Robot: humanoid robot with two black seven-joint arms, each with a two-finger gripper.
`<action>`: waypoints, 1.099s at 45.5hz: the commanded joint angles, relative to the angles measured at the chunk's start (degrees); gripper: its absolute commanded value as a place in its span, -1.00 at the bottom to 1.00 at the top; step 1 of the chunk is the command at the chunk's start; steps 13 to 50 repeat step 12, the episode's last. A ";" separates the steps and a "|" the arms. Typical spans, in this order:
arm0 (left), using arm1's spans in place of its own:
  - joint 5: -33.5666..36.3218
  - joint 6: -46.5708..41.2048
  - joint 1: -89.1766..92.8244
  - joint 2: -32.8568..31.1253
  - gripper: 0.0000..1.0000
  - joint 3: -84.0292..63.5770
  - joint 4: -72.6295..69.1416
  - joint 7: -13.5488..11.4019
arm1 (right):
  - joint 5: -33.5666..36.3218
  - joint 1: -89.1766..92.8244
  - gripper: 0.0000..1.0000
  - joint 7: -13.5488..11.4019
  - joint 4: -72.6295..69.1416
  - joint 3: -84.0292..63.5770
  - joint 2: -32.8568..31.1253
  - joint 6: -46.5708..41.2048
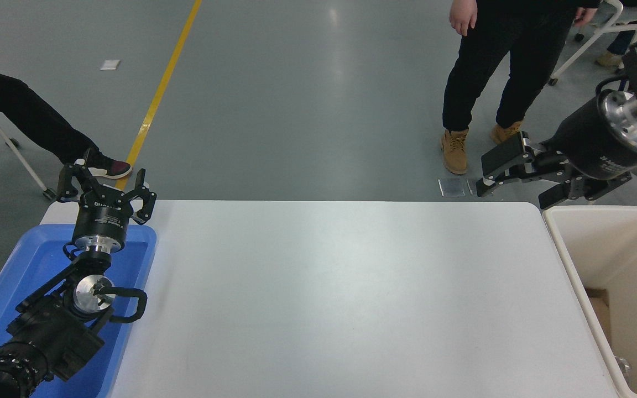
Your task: Pick up paper ball place in dustbin
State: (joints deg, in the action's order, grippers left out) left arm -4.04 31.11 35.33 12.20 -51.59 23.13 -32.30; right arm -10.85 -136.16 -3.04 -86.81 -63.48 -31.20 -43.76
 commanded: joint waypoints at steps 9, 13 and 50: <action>0.00 0.00 0.00 0.01 0.98 0.00 -0.01 -0.05 | -3.92 0.02 1.00 -0.04 0.15 3.10 3.78 -1.24; 0.00 0.00 0.00 0.01 0.98 0.00 0.07 0.04 | -4.01 0.37 1.00 -0.04 0.15 3.10 3.69 -1.24; 0.00 0.00 0.00 0.01 0.98 0.00 0.07 0.04 | -4.01 0.37 1.00 -0.04 0.15 3.10 3.69 -1.24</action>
